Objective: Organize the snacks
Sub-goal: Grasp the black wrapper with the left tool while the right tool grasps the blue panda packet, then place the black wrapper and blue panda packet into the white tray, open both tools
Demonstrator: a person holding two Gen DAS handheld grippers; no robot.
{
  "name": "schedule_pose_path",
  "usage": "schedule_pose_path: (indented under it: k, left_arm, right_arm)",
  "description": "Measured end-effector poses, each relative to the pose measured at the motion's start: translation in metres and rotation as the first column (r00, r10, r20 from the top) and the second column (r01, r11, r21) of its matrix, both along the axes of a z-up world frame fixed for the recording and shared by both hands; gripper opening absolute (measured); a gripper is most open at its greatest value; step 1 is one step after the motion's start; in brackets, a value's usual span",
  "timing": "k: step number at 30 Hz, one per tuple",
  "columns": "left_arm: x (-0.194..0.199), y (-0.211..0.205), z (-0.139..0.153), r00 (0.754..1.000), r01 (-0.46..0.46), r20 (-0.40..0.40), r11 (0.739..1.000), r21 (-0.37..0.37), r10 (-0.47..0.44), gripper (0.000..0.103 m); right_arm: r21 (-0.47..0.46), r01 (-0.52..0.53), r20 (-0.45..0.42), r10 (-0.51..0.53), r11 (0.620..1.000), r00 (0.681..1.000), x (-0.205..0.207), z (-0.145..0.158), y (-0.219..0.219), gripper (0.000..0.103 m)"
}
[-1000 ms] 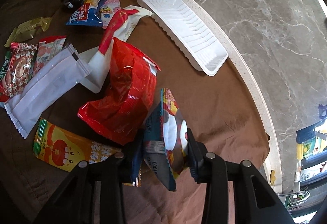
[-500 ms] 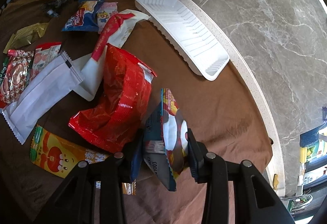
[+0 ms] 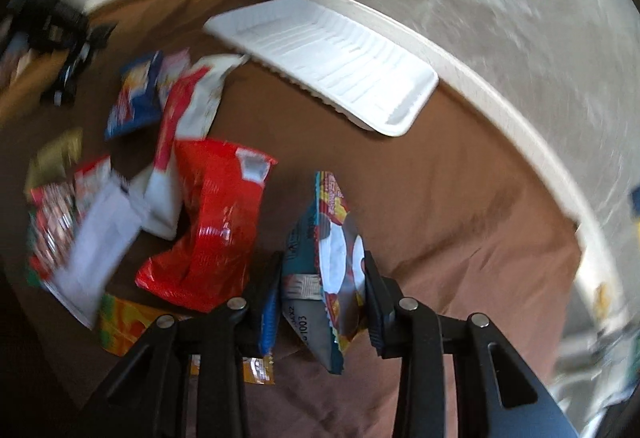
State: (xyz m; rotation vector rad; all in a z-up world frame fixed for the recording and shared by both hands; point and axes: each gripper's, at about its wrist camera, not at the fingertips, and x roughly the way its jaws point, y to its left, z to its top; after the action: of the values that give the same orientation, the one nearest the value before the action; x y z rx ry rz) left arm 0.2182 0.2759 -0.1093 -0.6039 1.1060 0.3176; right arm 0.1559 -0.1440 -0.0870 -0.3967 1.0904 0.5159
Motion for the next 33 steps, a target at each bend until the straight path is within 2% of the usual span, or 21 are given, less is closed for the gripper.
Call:
schedule_pose_path:
  k: [3,7,10,13,16,19,22,28,33]
  left_arm:
    - [0.000,-0.001,0.008,1.000,0.021,0.015,1.000,0.001,-0.021,0.026]
    - [0.007,-0.006,0.020,0.996,0.072,0.042,0.997,0.001,-0.072,0.026]
    - [0.019,-0.015,0.026,0.991,0.118,0.061,0.993,0.005,-0.118,0.026]
    - [0.035,-0.024,0.030,0.983,0.167,0.084,0.986,-0.011,-0.165,0.026]
    - [0.057,-0.034,0.034,0.970,0.221,0.110,0.975,-0.015,-0.219,0.026]
    - [0.086,-0.044,0.036,0.954,0.271,0.136,0.962,-0.023,-0.266,0.026]
    - [0.113,-0.052,0.039,0.940,0.311,0.153,0.950,-0.008,-0.306,0.026]
    - [0.164,-0.071,0.037,0.913,0.380,0.152,0.925,0.022,-0.379,0.026]
    - [0.200,-0.085,0.029,0.897,0.411,0.136,0.907,0.090,-0.421,0.027]
  right_arm:
    - [0.146,0.107,-0.103,-0.092,0.983,0.990,0.015,0.005,-0.019,0.037]
    - [0.291,0.230,-0.219,-0.169,0.929,0.961,0.030,0.010,-0.038,0.037]
    - [0.393,0.313,-0.301,-0.201,0.864,0.932,0.043,0.012,-0.050,0.037]
    - [0.460,0.363,-0.353,-0.207,0.810,0.912,0.057,0.014,-0.054,0.037]
    - [0.533,0.413,-0.414,-0.197,0.738,0.889,0.080,0.013,-0.055,0.037]
    - [0.598,0.441,-0.450,-0.175,0.669,0.876,0.105,0.013,-0.052,0.037]
    - [0.630,0.461,-0.474,-0.160,0.626,0.866,0.130,0.013,-0.044,0.037]
    - [0.633,0.468,-0.486,-0.153,0.617,0.860,0.179,0.004,-0.018,0.037]
    - [0.595,0.454,-0.466,-0.175,0.664,0.867,0.212,-0.010,0.001,0.039]
